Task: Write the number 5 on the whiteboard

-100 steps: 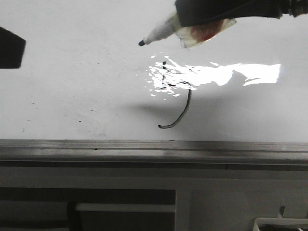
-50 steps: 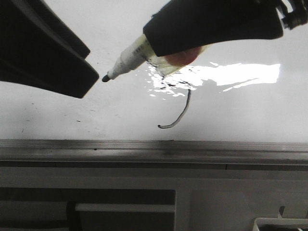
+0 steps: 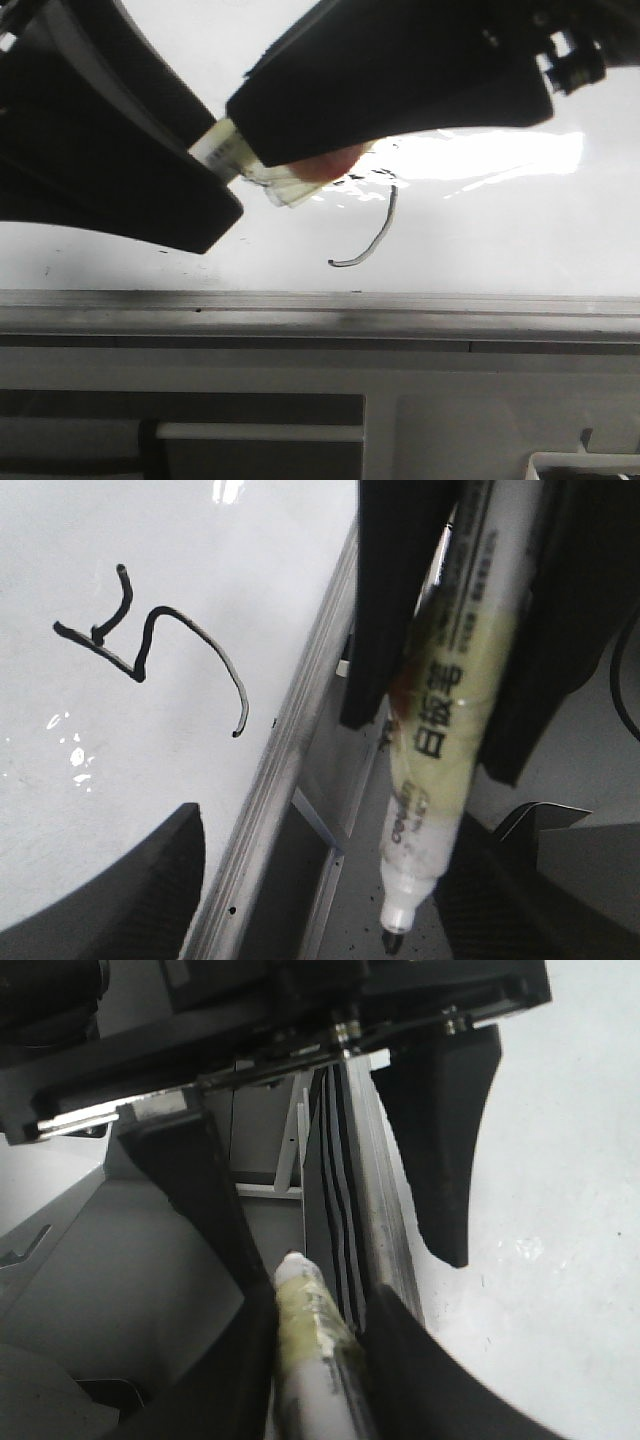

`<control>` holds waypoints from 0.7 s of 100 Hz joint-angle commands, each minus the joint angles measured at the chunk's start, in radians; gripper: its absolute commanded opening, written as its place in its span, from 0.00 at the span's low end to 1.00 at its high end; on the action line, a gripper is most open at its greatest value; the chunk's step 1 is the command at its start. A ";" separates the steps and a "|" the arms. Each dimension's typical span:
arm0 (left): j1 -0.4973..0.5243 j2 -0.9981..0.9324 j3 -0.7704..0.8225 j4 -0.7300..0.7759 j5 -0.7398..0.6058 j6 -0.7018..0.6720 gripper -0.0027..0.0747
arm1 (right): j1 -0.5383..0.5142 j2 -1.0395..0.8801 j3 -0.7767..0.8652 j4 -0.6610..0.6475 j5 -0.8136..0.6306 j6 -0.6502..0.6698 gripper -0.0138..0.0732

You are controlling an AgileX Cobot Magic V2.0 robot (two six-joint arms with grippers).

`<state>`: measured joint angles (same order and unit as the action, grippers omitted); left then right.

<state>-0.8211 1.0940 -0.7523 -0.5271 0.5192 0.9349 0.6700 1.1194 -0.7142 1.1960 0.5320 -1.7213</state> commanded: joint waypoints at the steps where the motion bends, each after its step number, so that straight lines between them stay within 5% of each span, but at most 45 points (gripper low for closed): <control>1: -0.005 -0.011 -0.035 -0.033 -0.062 -0.002 0.59 | 0.018 -0.010 -0.040 0.038 -0.037 -0.009 0.10; 45: -0.005 -0.011 -0.035 -0.035 -0.093 -0.002 0.01 | 0.018 -0.010 -0.059 0.054 -0.022 -0.009 0.10; 70: -0.005 -0.011 -0.035 -0.035 -0.093 -0.002 0.01 | 0.018 -0.010 -0.059 0.054 -0.008 -0.009 0.10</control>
<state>-0.8211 1.0948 -0.7523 -0.5472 0.5023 0.9452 0.6870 1.1217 -0.7428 1.2132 0.4707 -1.7213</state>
